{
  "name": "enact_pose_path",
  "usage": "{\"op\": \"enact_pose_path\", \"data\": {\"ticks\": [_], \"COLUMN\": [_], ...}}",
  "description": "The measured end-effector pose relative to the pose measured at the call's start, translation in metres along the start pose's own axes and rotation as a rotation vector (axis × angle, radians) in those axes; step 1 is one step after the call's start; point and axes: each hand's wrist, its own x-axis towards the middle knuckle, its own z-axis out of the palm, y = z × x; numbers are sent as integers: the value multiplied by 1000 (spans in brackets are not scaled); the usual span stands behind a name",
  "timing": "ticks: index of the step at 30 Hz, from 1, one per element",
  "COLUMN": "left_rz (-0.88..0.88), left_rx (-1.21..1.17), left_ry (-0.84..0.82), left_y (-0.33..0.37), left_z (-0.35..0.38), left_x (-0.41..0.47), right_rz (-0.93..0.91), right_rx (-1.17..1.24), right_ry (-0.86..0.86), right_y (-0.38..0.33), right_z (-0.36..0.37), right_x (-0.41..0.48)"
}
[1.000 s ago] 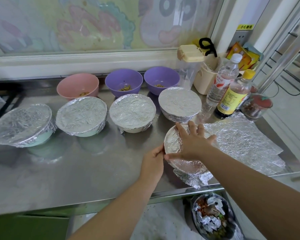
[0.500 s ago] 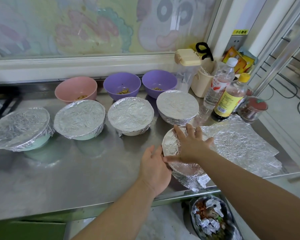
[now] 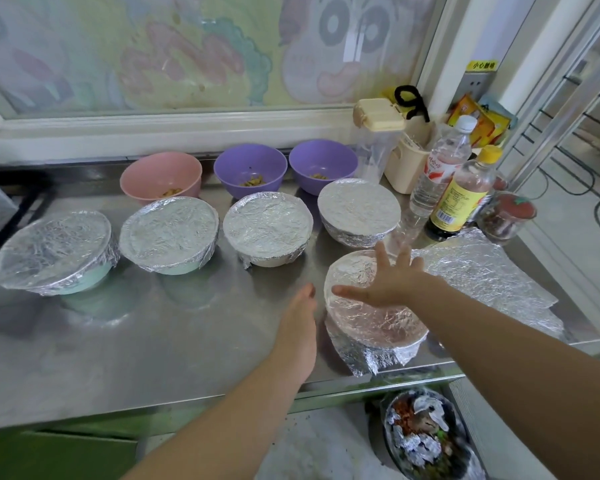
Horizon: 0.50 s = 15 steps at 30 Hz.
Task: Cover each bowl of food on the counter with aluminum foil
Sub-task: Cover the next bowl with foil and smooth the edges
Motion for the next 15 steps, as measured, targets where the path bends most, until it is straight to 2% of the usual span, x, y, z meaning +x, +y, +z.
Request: {"op": "enact_pose_path", "data": {"ticks": [4, 6, 11, 13, 15], "left_rz": [146, 188, 170, 100, -11], "left_rx": [361, 406, 521, 440, 211], "left_ry": [-25, 28, 200, 220, 225], "left_y": [-15, -20, -16, -12, -8], "left_z": [2, 0, 1, 4, 12], "left_x": [-30, -36, -35, -35, -33], "right_rz": [-209, -273, -277, -271, -265], "right_rx": [-155, -184, -196, -195, -199], "right_ry": [52, 21, 4, 10, 14], "right_y": [1, 0, 1, 0, 0], "right_z": [-3, 0, 3, 3, 3], "right_x": [-2, 1, 6, 6, 6]}}
